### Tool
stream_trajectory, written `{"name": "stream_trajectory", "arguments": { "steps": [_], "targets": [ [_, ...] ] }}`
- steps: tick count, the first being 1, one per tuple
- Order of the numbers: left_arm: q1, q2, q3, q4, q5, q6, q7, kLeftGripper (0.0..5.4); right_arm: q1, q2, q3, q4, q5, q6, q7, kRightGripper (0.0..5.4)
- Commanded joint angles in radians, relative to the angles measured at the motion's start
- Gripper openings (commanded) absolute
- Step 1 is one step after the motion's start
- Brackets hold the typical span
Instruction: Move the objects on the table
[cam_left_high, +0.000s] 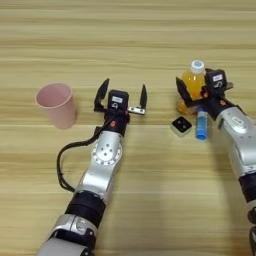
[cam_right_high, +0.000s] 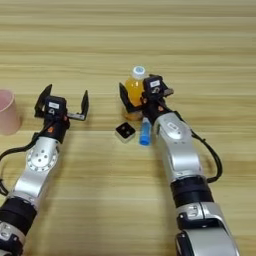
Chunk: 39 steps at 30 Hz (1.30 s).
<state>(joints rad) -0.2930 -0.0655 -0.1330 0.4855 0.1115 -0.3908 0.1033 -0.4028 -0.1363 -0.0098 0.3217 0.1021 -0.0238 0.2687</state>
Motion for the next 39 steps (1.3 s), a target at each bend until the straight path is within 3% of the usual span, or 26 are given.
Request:
{"name": "stream_trajectory", "arguments": {
  "steps": [1, 9, 25, 39],
  "targets": [
    [-0.005, -0.019, -0.003, 0.004, 0.009, -0.003, 0.005, 5.40, -0.013, 0.009, -0.004, 0.007, 0.011, 0.002, 0.009, 4.36],
    [-0.006, -0.020, -0.003, 0.005, 0.010, -0.003, 0.006, 5.40, -0.010, 0.021, -0.011, 0.007, 0.038, 0.024, 0.024, 3.50],
    [-0.008, -0.023, -0.002, 0.005, 0.009, -0.001, 0.010, 5.40, -0.009, 0.020, -0.015, 0.024, 0.039, 0.037, 0.022, 3.44],
    [0.001, -0.020, -0.038, -0.006, 0.020, -0.020, -0.022, 5.40, -0.002, 0.014, -0.028, -0.127, 0.049, 0.106, -0.003, 3.44]
  ]
}}
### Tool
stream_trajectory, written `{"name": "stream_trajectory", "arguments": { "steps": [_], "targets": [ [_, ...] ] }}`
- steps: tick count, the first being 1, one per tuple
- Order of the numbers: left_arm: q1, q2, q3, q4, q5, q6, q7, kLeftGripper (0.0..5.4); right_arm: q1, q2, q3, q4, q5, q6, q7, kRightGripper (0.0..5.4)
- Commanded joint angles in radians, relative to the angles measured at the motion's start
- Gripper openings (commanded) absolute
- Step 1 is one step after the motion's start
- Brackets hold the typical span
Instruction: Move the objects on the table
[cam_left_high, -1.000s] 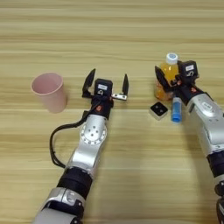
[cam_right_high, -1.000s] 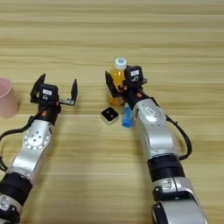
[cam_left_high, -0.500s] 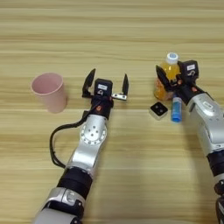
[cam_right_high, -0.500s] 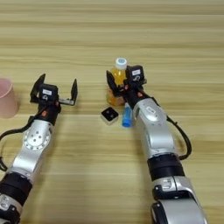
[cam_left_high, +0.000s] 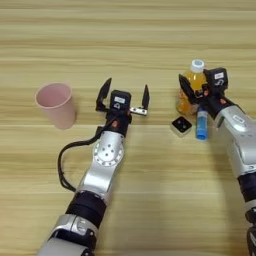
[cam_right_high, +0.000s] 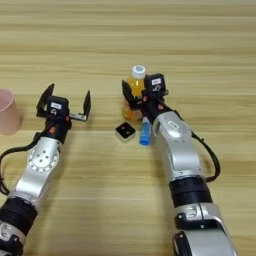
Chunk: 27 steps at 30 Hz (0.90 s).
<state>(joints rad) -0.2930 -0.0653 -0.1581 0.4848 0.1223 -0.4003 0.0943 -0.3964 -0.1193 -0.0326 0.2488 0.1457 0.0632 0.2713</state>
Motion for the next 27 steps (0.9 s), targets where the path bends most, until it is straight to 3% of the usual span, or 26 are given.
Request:
{"name": "stream_trajectory", "arguments": {
  "steps": [1, 12, 22, 27],
  "targets": [
    [0.002, -0.020, -0.015, -0.005, 0.009, -0.011, -0.014, 5.40, -0.007, -0.003, -0.005, -0.062, 0.005, 0.024, -0.007, 3.44],
    [0.002, -0.016, -0.030, -0.006, 0.017, -0.015, -0.023, 5.40, 0.003, -0.003, -0.011, -0.105, 0.009, 0.054, -0.014, 3.44],
    [0.035, -0.035, -0.118, -0.021, -0.032, 0.004, -0.184, 5.40, 0.017, 0.002, 0.001, -0.204, 0.004, 0.089, -0.018, 3.44],
    [0.037, -0.034, -0.128, -0.046, -0.062, 0.017, -0.240, 5.40, 0.019, 0.005, 0.007, -0.251, 0.006, 0.111, -0.020, 3.44]
  ]
}}
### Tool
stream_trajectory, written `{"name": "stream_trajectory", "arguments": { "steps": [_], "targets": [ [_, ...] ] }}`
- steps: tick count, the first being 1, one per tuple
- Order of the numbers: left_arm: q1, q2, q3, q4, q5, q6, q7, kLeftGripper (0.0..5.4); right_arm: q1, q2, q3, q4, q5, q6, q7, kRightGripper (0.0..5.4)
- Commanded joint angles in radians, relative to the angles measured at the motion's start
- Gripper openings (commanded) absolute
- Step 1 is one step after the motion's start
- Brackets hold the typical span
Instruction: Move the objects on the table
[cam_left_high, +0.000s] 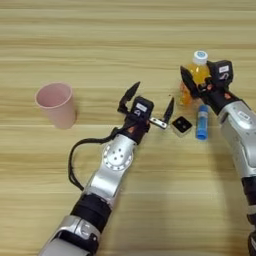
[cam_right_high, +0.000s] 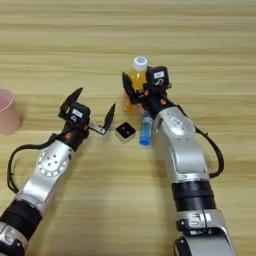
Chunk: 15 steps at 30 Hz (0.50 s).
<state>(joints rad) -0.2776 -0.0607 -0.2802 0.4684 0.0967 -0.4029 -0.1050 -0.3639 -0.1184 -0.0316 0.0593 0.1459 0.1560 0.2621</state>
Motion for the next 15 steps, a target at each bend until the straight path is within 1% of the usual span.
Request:
{"name": "stream_trajectory", "arguments": {
  "steps": [1, 3, 7, 15],
  "targets": [
    [0.022, -0.039, -0.006, -0.033, -0.045, 0.025, -0.050, 5.40, -0.013, 0.005, 0.008, -0.073, 0.007, 0.024, -0.011, 3.44],
    [0.029, -0.042, -0.015, -0.040, -0.056, 0.034, -0.069, 5.40, -0.011, 0.008, 0.015, -0.091, 0.008, 0.034, -0.011, 3.44],
    [0.040, -0.045, -0.035, -0.050, -0.054, 0.035, -0.090, 5.40, -0.001, 0.016, 0.035, -0.119, 0.010, 0.052, -0.008, 3.44],
    [0.041, -0.043, -0.036, -0.055, -0.055, 0.042, -0.088, 5.40, 0.032, 0.037, 0.095, -0.173, 0.010, 0.086, 0.002, 3.44]
  ]
}}
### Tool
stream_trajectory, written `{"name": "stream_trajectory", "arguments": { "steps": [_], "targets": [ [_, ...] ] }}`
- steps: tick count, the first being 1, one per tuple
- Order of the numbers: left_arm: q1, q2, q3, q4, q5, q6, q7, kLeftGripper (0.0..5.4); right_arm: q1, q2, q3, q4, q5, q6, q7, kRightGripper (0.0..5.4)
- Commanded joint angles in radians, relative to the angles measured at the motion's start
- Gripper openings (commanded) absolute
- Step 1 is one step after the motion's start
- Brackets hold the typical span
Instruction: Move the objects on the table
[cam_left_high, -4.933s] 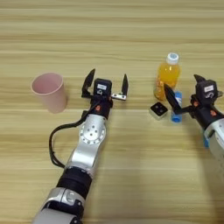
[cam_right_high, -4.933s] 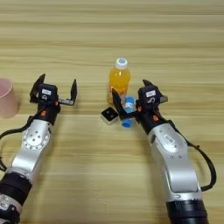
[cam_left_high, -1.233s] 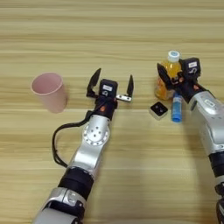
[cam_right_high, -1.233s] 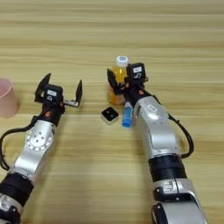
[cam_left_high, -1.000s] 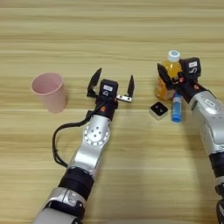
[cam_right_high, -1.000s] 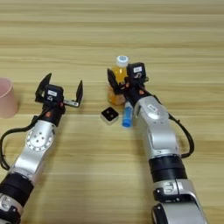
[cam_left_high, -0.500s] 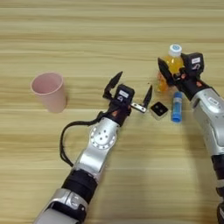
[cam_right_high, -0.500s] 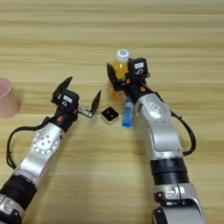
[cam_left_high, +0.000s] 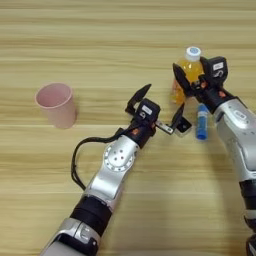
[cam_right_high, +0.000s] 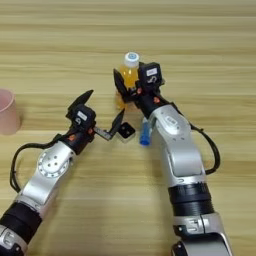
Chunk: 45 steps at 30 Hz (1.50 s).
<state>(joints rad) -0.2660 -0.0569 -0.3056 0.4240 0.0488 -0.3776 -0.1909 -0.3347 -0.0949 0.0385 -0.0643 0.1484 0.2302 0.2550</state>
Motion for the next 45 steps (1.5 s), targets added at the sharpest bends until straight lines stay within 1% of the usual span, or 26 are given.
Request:
{"name": "stream_trajectory", "arguments": {
  "steps": [1, 13, 19, 32, 42, 45],
  "targets": [
    [0.029, -0.047, -0.010, -0.012, -0.007, 0.017, -0.002, 5.40, 0.007, 0.016, 0.033, -0.058, 0.007, 0.016, 0.010, 3.44],
    [0.026, -0.047, -0.005, -0.005, -0.006, 0.017, 0.008, 5.40, 0.049, 0.031, 0.106, -0.133, 0.008, 0.062, 0.027, 3.43],
    [0.022, -0.046, -0.003, 0.001, -0.004, 0.020, 0.013, 5.40, 0.063, 0.036, 0.126, -0.162, 0.007, 0.078, 0.027, 3.43],
    [0.012, -0.044, 0.008, 0.016, 0.003, 0.030, 0.030, 5.40, 0.074, 0.047, 0.146, -0.189, 0.016, 0.098, 0.027, 3.43],
    [0.004, -0.044, 0.015, 0.029, -0.002, 0.038, 0.031, 5.40, 0.077, 0.050, 0.151, -0.200, 0.018, 0.103, 0.026, 3.43],
    [0.002, -0.043, 0.020, 0.031, -0.013, 0.035, 0.022, 5.40, 0.076, 0.051, 0.150, -0.192, 0.018, 0.101, 0.026, 3.43]
  ]
}}
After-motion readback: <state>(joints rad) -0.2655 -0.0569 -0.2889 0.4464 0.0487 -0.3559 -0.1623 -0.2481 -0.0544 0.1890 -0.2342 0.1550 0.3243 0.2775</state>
